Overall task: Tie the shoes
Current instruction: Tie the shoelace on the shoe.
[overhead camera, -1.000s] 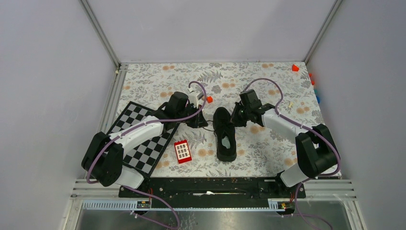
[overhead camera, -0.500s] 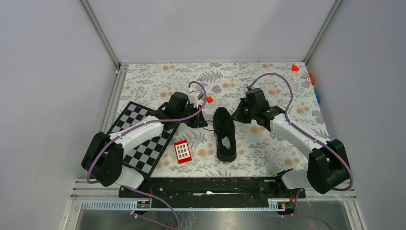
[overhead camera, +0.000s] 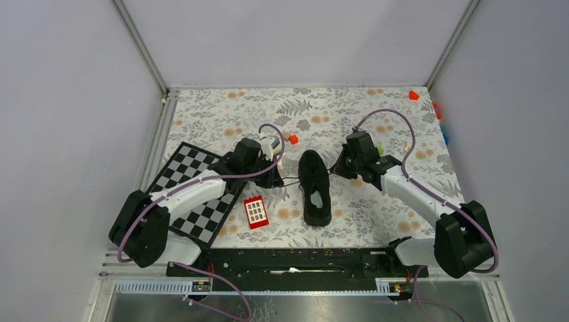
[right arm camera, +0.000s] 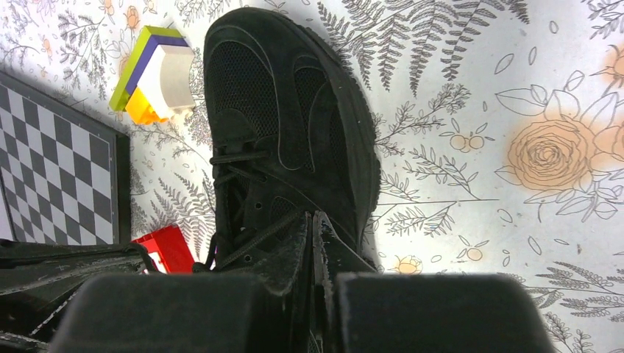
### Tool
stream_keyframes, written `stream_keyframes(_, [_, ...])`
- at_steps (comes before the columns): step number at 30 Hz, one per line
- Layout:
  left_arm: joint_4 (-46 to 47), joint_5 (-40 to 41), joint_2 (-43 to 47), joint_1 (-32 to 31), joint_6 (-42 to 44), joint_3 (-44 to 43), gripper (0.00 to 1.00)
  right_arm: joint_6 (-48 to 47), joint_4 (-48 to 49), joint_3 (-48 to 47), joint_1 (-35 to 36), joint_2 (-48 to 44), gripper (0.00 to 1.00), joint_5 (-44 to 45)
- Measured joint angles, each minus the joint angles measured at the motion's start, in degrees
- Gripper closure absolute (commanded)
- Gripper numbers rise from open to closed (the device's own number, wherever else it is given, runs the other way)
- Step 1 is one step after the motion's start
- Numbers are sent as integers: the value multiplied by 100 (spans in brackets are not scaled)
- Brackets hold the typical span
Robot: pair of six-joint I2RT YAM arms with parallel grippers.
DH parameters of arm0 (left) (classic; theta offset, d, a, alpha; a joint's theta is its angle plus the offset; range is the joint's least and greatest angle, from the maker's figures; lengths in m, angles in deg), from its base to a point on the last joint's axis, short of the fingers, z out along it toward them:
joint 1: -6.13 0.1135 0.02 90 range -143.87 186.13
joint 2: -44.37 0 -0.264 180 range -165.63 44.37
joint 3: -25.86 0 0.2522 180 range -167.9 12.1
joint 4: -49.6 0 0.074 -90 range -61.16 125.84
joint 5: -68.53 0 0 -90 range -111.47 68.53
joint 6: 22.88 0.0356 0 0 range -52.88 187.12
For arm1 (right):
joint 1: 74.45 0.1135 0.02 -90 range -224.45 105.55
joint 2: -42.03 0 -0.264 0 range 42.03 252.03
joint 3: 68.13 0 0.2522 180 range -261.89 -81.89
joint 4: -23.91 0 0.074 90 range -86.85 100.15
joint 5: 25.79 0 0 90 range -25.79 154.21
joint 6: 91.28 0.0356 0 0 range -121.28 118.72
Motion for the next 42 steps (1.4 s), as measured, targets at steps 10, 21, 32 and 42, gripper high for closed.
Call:
stream_keyframes(10, [-122,173,380,2,-2,238,100,35,7,201,0,-258,100,236])
stream_keyframes(21, [-264,278,789,4,-2,540,100,120,87,457,0,-321,100,264])
stream_keyframes(32, [-531,321,1392,4,140,544,100,164,199,503,-11,-321,100,269])
stream_keyframes(42, [-590,426,1421,4,192,551,100,181,243,619,-114,-452,100,269])
